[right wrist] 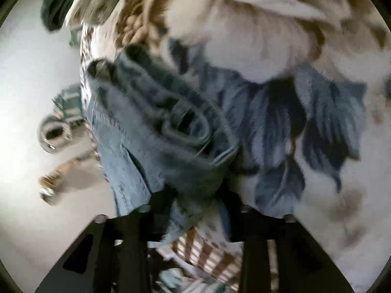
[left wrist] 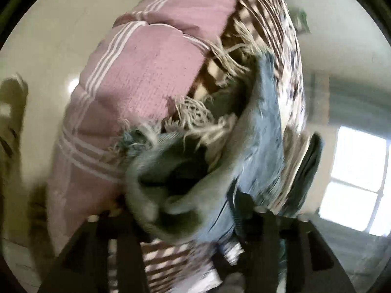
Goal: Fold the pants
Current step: 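Lift the folded shorts with both grippers and carry them toward the jeans stack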
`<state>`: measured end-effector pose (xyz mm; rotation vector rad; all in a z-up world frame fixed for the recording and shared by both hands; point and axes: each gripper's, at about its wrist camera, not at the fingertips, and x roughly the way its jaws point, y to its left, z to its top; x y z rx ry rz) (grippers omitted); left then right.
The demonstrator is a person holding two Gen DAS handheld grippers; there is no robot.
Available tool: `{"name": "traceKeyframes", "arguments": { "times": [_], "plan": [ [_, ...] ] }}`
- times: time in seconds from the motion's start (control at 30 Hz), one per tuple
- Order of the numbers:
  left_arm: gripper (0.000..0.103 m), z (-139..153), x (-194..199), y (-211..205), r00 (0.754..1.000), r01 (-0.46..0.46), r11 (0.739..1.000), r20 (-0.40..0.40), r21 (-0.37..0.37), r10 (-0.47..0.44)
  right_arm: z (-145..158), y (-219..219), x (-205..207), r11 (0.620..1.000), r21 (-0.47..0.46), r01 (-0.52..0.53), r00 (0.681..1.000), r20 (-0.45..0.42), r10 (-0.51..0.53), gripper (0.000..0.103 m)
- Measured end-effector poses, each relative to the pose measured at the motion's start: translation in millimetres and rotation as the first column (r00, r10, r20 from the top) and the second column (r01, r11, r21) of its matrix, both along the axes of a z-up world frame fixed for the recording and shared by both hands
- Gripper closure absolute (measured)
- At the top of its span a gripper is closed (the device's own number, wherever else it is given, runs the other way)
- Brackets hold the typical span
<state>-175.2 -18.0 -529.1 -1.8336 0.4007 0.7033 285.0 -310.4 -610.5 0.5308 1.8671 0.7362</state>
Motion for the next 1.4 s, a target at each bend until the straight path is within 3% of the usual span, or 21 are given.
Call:
{"name": "traceKeyframes", "arguments": {
  "times": [0.07, 0.13, 0.2, 0.33, 0.37, 0.43, 0.6, 0.8, 0.97, 1.07, 1.13, 1.2, 1.27, 1.33, 1.4],
  "plan": [
    [0.04, -7, 1, -3, 0.998, -0.055, 0.998, 0.02, -0.014, 0.056, -5, -1, 0, 0.999, 0.03, 0.016, 1.0, -0.008, -0.016, 0.048],
    [0.039, -16, -3, -2, 0.996, -0.087, 0.996, 0.009, -0.031, 0.087, -5, -1, -2, 0.997, 0.068, 0.031, 1.0, -0.008, -0.03, 0.034],
    [0.039, -18, 7, 0, 0.993, -0.118, 0.992, -0.007, -0.049, 0.118, -2, 4, -4, 0.994, 0.104, 0.032, 0.999, 0.003, -0.032, 0.026],
    [0.039, -7, 16, -3, 0.987, -0.133, 0.991, -0.09, -0.013, 0.132, 3, 20, -9, 0.991, 0.12, 0.067, 0.998, 0.009, -0.069, 0.026],
    [0.052, -3, 24, -3, 0.986, -0.126, 0.992, -0.107, 0.006, 0.126, 4, 24, -10, 0.992, 0.101, 0.076, 0.997, 0.019, -0.078, 0.028],
    [0.069, 5, 26, -1, 0.986, -0.098, 0.993, -0.129, 0.06, 0.106, 7, 30, -13, 0.994, 0.046, 0.095, 0.994, 0.049, -0.097, 0.063],
    [0.079, 28, 42, 18, 0.985, -0.002, 0.993, -0.173, 0.119, 0.023, 39, 30, -28, 0.994, 0.007, 0.111, 0.99, 0.087, -0.111, 0.079],
    [0.08, 114, 72, 37, 0.978, 0.126, 0.976, -0.19, 0.18, -0.091, 121, 39, -24, 0.995, 0.0, 0.102, 0.991, 0.084, -0.102, 0.082],
    [0.081, 213, 138, 69, 0.963, 0.267, 0.918, -0.123, 0.293, -0.241, 223, 36, 8, 0.989, 0.058, 0.138, 0.979, 0.146, -0.145, 0.083],
    [0.081, 265, 201, 98, 0.947, 0.304, 0.875, -0.023, 0.378, -0.319, 288, 35, 42, 0.969, 0.132, 0.208, 0.952, 0.201, -0.231, 0.083],
    [0.081, 294, 245, 116, 0.929, 0.315, 0.847, 0.042, 0.427, -0.367, 336, 39, 72, 0.945, 0.191, 0.266, 0.918, 0.25, -0.309, 0.083],
    [0.081, 320, 298, 135, 0.898, 0.337, 0.815, 0.101, 0.472, -0.429, 381, 45, 109, 0.917, 0.245, 0.315, 0.865, 0.323, -0.383, 0.083],
    [0.081, 337, 356, 154, 0.855, 0.364, 0.778, 0.148, 0.513, -0.497, 407, 59, 140, 0.889, 0.29, 0.354, 0.818, 0.365, -0.444, 0.083],
    [0.081, 339, 416, 171, 0.808, 0.408, 0.73, 0.157, 0.548, -0.568, 421, 63, 173, 0.854, 0.325, 0.406, 0.757, 0.405, -0.513, 0.083],
    [0.081, 322, 463, 184, 0.765, 0.463, 0.687, 0.138, 0.56, -0.629, 419, 69, 202, 0.829, 0.327, 0.454, 0.701, 0.443, -0.559, 0.083]
  ]
}}
